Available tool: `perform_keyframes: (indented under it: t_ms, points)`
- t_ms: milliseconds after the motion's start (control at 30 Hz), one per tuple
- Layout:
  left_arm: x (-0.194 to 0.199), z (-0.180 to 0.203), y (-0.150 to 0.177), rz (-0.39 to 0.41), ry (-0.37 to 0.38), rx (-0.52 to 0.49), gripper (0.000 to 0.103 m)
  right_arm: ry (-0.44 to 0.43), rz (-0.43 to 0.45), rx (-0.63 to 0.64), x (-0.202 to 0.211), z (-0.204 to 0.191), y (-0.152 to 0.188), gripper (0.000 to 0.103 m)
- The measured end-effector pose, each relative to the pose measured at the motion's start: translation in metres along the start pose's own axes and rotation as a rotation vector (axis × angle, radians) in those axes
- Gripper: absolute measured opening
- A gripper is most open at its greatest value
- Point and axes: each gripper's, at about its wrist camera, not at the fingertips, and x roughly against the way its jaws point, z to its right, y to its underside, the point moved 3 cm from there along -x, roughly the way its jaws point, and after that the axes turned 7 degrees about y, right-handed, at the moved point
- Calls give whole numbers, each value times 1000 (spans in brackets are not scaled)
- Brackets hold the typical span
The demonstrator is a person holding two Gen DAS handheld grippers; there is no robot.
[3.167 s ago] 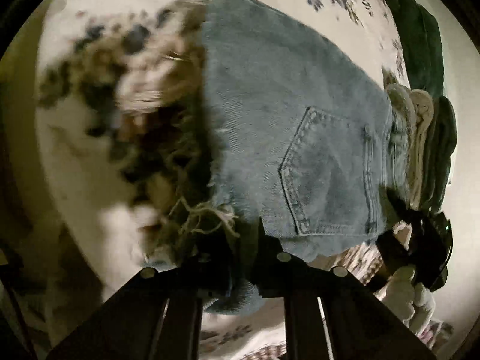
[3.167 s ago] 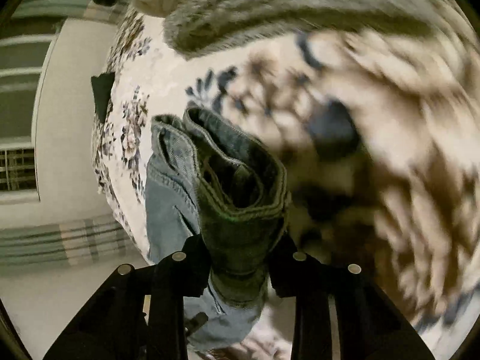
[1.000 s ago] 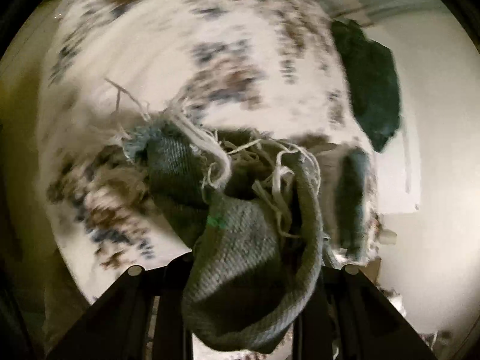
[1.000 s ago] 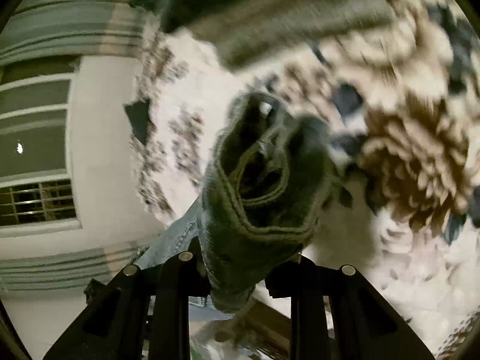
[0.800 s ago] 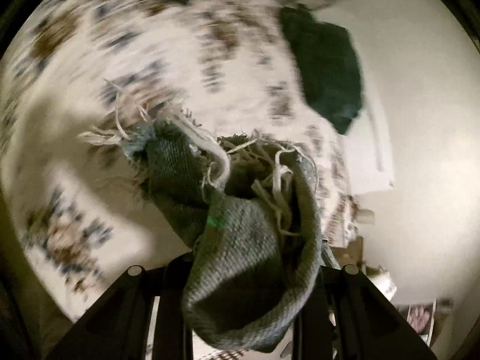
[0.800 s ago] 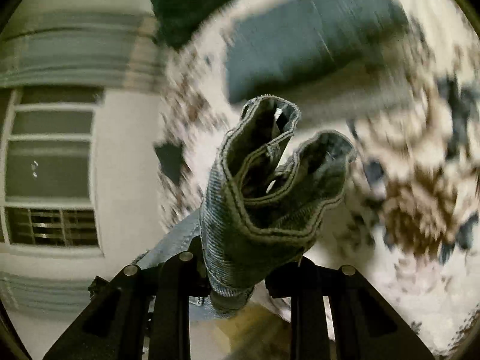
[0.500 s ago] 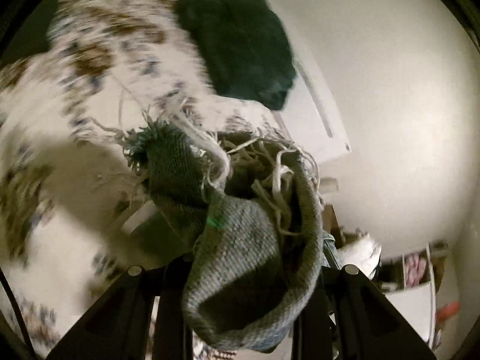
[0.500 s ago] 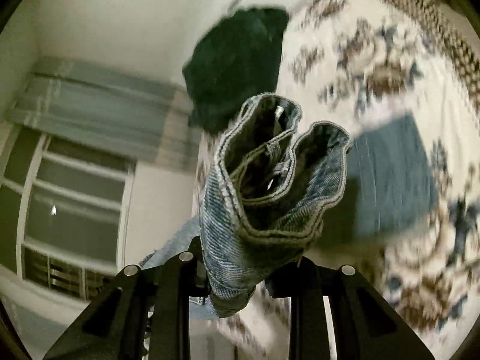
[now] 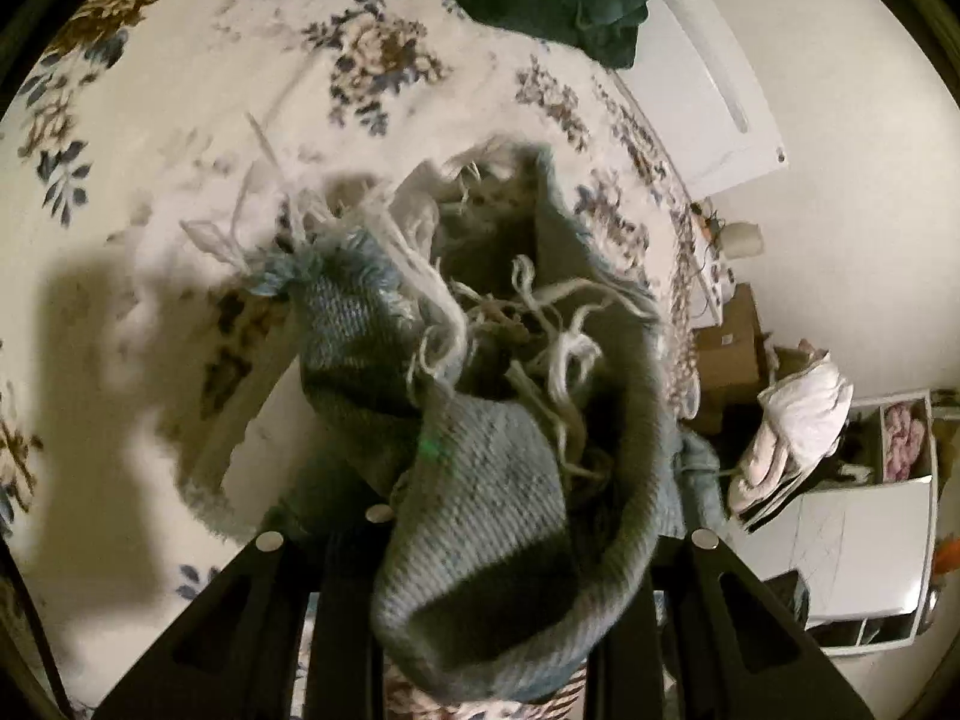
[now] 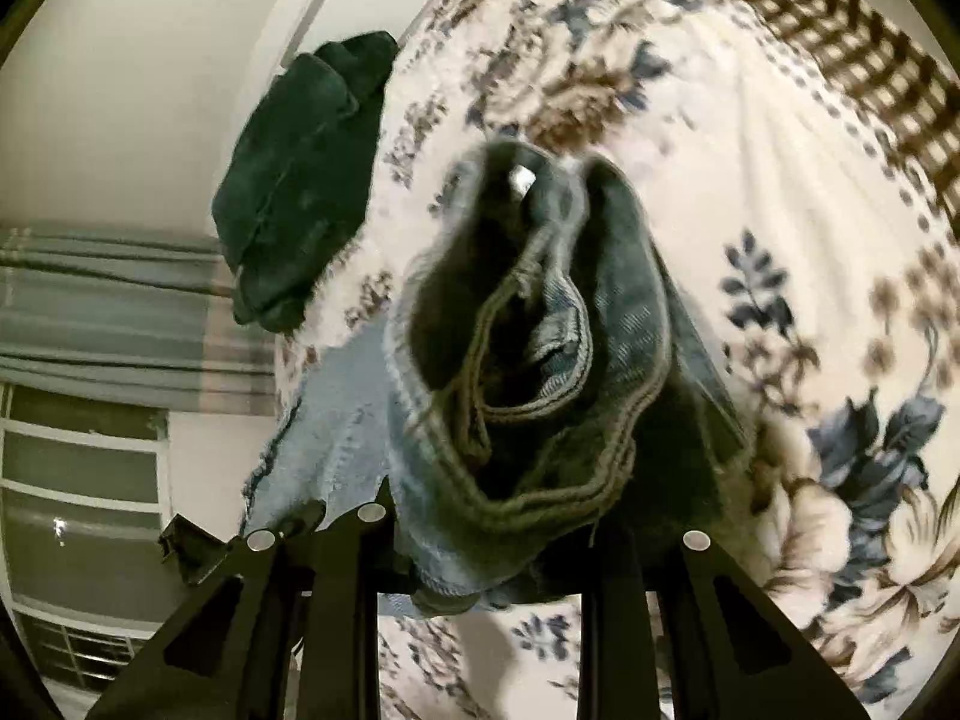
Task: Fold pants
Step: 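Carry the folded shorts with both tools and lay them on the jeans stack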
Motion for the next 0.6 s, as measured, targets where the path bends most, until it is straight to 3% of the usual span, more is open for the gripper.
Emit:
perform_keyframes:
  t_ms: [133,167,200,233,267,300,333,400,500,533,600]
  points:
    - [8,5,14,-33,-66,-32,27,28,-57,-3,-8,9,5,30]
    - [15,13,18,-35,-100,-60,32,52,-77,-3,-7,7,5,35]
    - [22,21,21,-36,-146,-99,38,89,-86,12,-7,8,7,44]
    - [26,29,24,-37,-196,-141,61,114,-88,34,-9,10,11,49]
    - [32,38,29,-28,-253,-196,79,144,-84,64,-6,6,14,65]
    - [39,45,31,-5,-298,-247,81,180,-79,95,-2,3,18,85]
    - [47,54,35,22,-341,-308,82,237,-65,147,6,-7,21,91]
    - [58,69,45,54,-425,-421,88,332,-29,239,23,-22,36,92]
    - [73,89,61,89,-505,-557,89,511,36,359,42,-37,58,94]
    - [77,93,66,94,-520,-578,89,597,82,412,50,-45,66,94]
    - [86,96,71,105,-541,-600,89,673,135,456,58,-50,74,94]
